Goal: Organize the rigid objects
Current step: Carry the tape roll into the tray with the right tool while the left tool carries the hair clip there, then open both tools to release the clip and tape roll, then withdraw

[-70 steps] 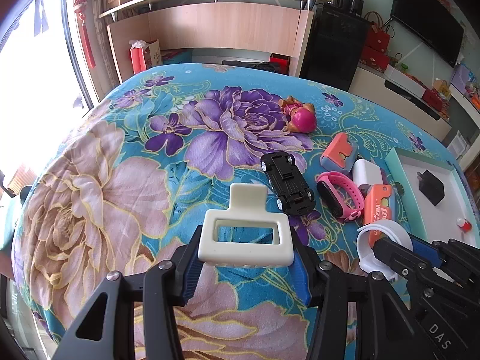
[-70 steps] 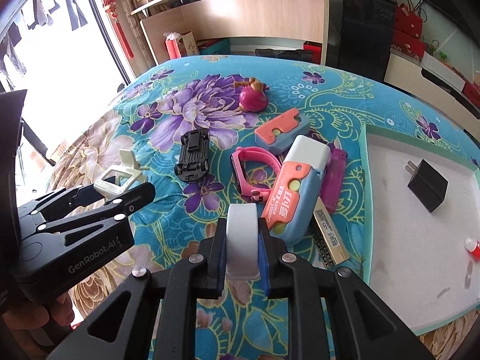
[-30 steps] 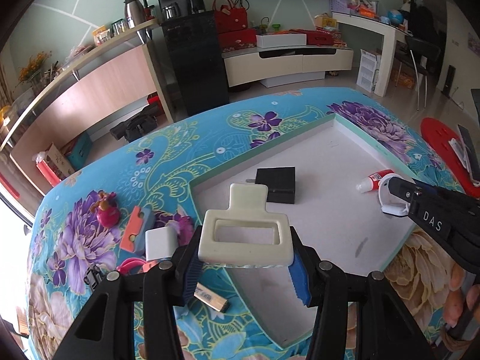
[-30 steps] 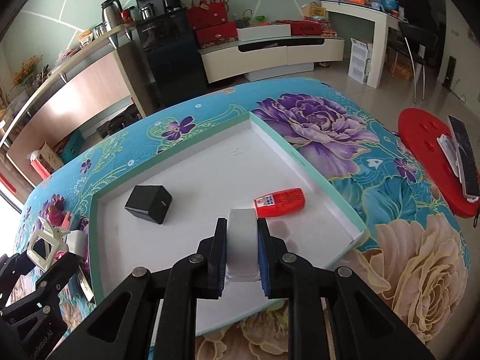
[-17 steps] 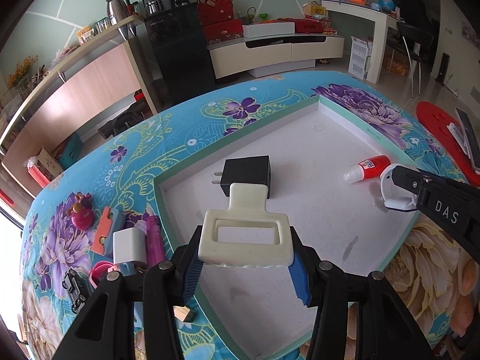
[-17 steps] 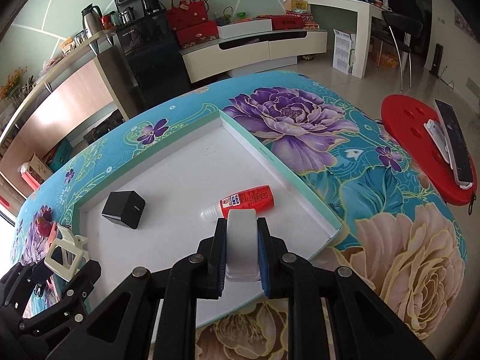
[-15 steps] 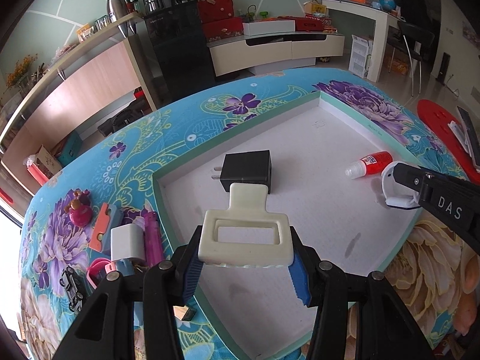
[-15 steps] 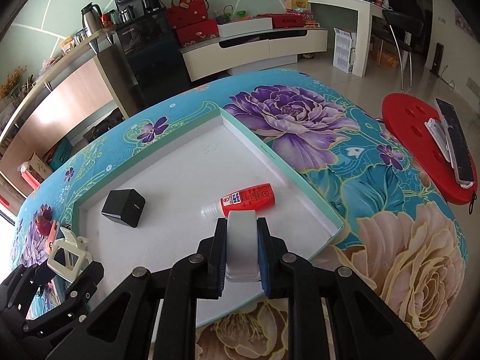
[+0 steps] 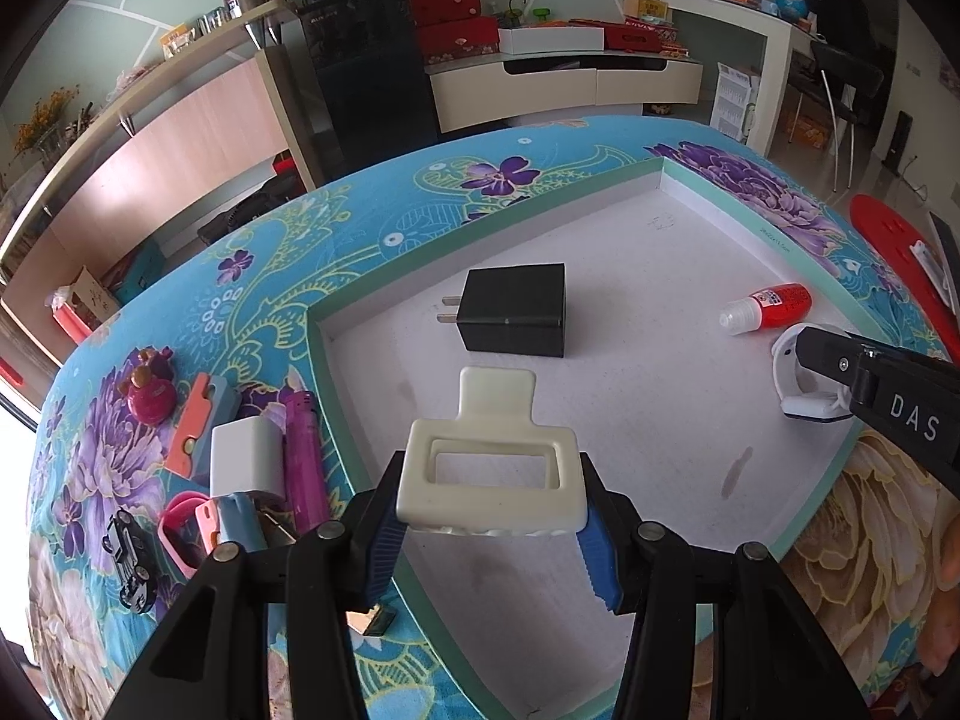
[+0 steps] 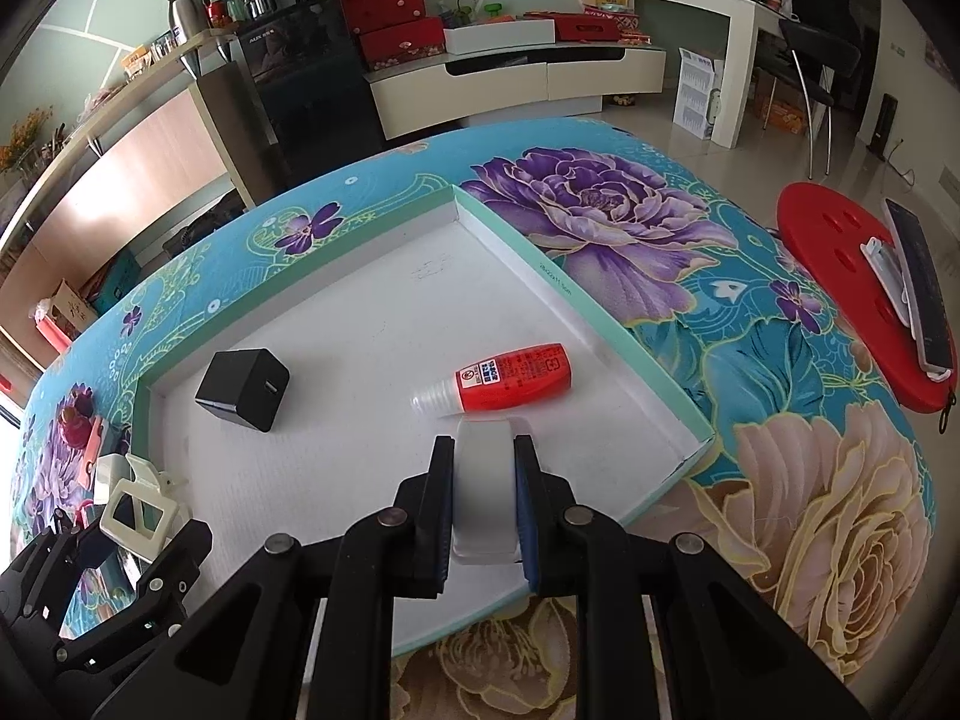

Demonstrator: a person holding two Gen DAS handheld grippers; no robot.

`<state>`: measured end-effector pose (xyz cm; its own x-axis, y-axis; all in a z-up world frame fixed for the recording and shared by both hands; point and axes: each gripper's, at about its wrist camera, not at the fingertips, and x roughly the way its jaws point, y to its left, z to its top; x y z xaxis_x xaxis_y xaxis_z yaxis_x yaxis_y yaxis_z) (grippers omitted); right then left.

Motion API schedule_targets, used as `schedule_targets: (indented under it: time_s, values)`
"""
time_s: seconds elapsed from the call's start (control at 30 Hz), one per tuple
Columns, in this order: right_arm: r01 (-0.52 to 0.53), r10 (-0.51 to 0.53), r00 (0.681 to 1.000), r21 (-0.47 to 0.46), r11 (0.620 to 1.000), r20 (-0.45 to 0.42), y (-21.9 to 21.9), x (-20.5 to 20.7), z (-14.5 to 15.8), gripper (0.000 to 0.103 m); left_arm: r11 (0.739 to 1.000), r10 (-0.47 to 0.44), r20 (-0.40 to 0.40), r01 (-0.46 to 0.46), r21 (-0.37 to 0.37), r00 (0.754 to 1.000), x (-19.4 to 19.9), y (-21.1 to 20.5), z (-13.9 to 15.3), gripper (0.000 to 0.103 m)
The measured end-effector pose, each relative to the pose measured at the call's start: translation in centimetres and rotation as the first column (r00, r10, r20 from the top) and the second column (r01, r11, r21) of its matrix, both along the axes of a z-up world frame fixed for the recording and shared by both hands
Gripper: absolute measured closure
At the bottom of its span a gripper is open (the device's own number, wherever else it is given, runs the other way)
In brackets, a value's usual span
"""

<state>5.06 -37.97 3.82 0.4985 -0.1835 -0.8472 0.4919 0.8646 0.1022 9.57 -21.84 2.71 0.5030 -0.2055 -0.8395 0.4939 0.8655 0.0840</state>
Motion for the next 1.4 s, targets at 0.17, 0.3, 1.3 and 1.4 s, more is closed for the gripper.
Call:
schedule_targets:
  time_s: [0.17, 0.3, 1.3, 1.4]
  values:
    - [-0.02, 0.02, 1.0, -0.018, 1.0, -0.013, 0.5, 0.4, -0.2, 0.083, 1.0, 0.002, -0.033, -0.002, 0.016, 0.999, 0.3, -0.2, -1.3, 0.049]
    - [-0.018, 0.018, 1.0, -0.012, 1.0, -0.012, 0.5, 0.3, -0.1, 0.083, 1.0, 0.006, -0.039, -0.006, 0.017, 0.999, 0.2, -0.2, -1.6, 0.049]
    - [-0.044, 0.045, 0.999, -0.049, 0.998, 0.015, 1.8, 1.0, 0.6, 0.009, 0.937, 0.34, -0.02, -0.341, -0.075, 0.94, 2.8, 8.8, 1.2, 0.0]
    - [-0.038, 0.041, 0.998, -0.057, 0.998, 0.045, 2.1, 1.0, 1.0, 0.009, 0.924, 0.372, -0.018, -0.372, -0.092, 0.928, 2.9, 9.9, 1.6, 0.0]
